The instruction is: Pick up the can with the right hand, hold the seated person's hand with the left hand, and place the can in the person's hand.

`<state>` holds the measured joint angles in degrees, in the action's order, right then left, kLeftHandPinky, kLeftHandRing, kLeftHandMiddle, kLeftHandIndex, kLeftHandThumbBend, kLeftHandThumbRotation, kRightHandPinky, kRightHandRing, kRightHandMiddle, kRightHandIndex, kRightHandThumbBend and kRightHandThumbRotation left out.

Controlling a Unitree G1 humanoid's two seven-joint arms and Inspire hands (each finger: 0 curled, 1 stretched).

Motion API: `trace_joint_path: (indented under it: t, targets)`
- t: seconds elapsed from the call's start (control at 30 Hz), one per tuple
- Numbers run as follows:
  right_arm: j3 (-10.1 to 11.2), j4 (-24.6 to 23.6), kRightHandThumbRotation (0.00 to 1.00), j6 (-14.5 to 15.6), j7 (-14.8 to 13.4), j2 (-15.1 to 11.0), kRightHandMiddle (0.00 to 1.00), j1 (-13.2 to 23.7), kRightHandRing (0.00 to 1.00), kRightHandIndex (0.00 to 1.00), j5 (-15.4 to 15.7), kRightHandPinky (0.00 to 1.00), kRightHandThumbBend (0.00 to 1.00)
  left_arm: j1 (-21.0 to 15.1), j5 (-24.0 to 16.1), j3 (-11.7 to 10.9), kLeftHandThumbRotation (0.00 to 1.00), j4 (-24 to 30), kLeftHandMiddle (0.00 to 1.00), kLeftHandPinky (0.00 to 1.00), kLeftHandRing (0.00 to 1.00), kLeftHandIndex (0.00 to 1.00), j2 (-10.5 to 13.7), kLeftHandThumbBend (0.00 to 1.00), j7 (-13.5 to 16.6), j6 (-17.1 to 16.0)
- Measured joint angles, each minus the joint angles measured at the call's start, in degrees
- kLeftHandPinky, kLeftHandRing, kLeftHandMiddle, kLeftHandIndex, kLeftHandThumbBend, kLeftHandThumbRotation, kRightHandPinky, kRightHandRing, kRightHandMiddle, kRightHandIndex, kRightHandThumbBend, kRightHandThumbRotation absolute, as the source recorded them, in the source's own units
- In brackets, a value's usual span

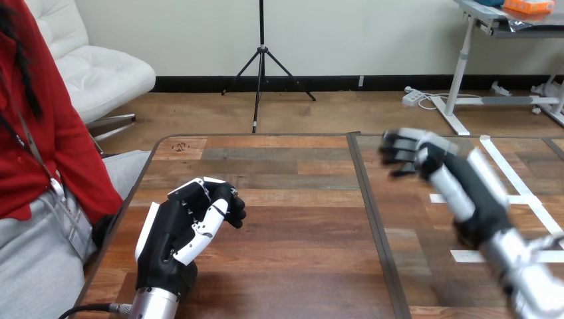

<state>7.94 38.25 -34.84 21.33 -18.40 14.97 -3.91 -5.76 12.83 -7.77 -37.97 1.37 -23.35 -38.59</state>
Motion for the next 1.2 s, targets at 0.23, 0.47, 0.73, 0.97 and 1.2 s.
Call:
trace_joint_path:
  t: [0.23,0.47,0.73,0.97,1.2]
  targets:
    - [-0.03,2.63,0.88,-0.01,-2.32,-3.83,0.77,5.14,0.76,0.78,3.56,0.7,0.88,0.01,-0.03,0.0,0.24,0.0,0.47,0.42,0.47,0.45,0.04,0.23,0.33,0.0]
    - [-0.14,7.27,0.86,0.03,-3.97,-7.43,0.8,10.75,0.78,0.79,6.35,0.73,0.91,0.02,-0.01,0.0,0.22,0.0,0.47,0.41,0.46,0.44,0.15,0.26,0.33,0.03]
    - [-0.81,13.38,0.85,0.68,-6.34,-11.23,0.81,16.83,0.79,0.8,9.84,0.73,0.89,0.03,0.02,0.0,0.2,0.0,0.46,0.4,0.46,0.44,0.23,0.26,0.28,0.08]
    - [-1.39,17.88,0.82,2.17,-8.6,-13.73,0.8,21.54,0.78,0.8,13.03,0.7,0.87,0.03,0.0,0.0,0.18,0.0,0.46,0.39,0.45,0.44,0.36,0.23,0.28,0.08]
    - [-2.58,21.22,0.76,5.12,-10.78,-16.06,0.83,25.56,0.79,0.82,16.24,0.69,0.85,0.02,0.01,0.01,0.17,0.0,0.46,0.39,0.45,0.44,0.4,0.26,0.22,0.08]
